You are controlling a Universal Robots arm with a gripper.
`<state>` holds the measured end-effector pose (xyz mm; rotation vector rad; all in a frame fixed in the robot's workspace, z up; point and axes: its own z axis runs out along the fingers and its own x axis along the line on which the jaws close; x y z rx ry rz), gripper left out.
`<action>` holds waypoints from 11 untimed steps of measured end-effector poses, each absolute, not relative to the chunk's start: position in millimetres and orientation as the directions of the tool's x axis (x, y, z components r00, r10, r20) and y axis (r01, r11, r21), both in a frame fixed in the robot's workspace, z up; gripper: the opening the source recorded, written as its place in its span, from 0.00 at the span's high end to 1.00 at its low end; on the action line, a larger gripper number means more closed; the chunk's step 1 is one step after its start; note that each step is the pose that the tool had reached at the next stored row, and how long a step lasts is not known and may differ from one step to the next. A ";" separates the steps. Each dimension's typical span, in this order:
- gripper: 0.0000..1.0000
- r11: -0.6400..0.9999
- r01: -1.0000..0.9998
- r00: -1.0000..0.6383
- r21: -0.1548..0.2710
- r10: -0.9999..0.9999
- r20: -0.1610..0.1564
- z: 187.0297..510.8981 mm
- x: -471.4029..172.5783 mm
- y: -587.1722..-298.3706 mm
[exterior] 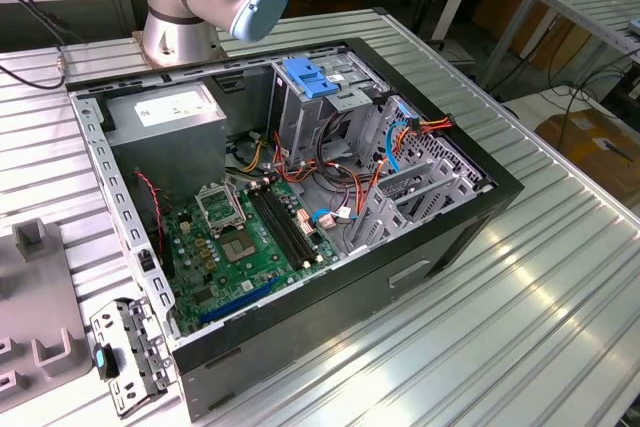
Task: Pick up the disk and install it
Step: 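Pick up the disk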
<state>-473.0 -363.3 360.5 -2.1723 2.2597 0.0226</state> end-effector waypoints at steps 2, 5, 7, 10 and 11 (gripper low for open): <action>0.63 0.039 -0.999 -0.039 0.006 -0.999 -0.015 361.2 -473.1 -363.3; 0.63 0.039 -0.999 -0.039 0.006 -0.999 -0.016 362.3 -473.0 -363.3; 0.63 0.039 -0.999 -0.039 0.006 -0.999 -0.017 363.1 -473.1 -363.3; 0.63 0.039 -0.999 -0.039 0.006 -0.999 -0.018 365.1 -473.1 -363.3; 0.63 0.039 -0.999 -0.039 0.006 -0.999 -0.019 365.9 -473.1 -363.3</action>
